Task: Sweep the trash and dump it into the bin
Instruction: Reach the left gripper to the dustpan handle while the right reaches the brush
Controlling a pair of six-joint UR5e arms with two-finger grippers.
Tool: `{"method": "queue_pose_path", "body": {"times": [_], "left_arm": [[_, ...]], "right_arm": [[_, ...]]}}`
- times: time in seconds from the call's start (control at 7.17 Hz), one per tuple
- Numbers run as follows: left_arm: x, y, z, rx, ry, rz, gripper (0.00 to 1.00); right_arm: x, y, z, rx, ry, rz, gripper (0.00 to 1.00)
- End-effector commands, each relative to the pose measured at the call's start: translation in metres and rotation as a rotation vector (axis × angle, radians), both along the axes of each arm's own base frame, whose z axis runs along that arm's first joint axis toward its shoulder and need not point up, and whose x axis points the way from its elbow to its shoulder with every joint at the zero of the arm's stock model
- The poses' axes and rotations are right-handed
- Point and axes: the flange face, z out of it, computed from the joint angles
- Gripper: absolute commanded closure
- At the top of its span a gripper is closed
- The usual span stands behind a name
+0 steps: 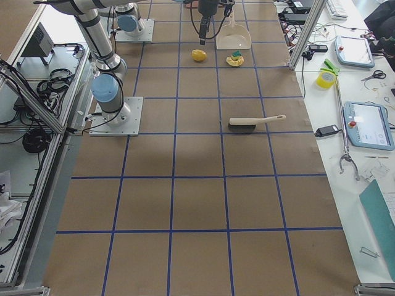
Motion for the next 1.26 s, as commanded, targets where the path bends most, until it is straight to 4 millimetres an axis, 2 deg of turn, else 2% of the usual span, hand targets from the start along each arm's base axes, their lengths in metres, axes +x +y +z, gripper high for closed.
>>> {"method": "queue_pose_path", "body": {"times": [0.0,0.28,0.42,0.56,0.7,0.84,0.98,1.12], "left_arm": [[0.0,0.0,0.0,0.0,-0.001,-0.001,0.0],[0.0,0.0,0.0,0.002,-0.001,0.0,0.0],[0.005,-0.001,0.0,0.002,0.001,0.009,0.0],[0.012,-0.003,-0.001,0.008,-0.015,0.021,0.0],[0.034,-0.019,-0.007,-0.019,-0.022,0.079,0.0],[0.044,-0.031,-0.011,-0.071,-0.02,0.143,0.0],[0.052,-0.038,-0.021,-0.085,-0.008,0.355,0.0],[0.058,-0.045,-0.033,-0.114,0.015,0.593,0.0]], "right_arm": [[-0.005,0.002,-0.004,0.039,0.009,-0.004,0.0],[-0.008,-0.002,-0.002,0.018,-0.002,-0.017,0.0],[-0.038,-0.009,0.004,-0.012,0.031,-0.058,0.0],[-0.089,-0.016,0.001,-0.004,0.06,-0.152,0.0],[-0.126,-0.037,-0.018,0.001,0.059,-0.205,0.0],[-0.149,-0.075,-0.04,-0.065,0.075,-0.165,0.0],[-0.161,-0.105,-0.061,-0.109,0.084,-0.15,0.0],[-0.173,-0.149,-0.094,-0.19,0.091,-0.149,0.0]]}}
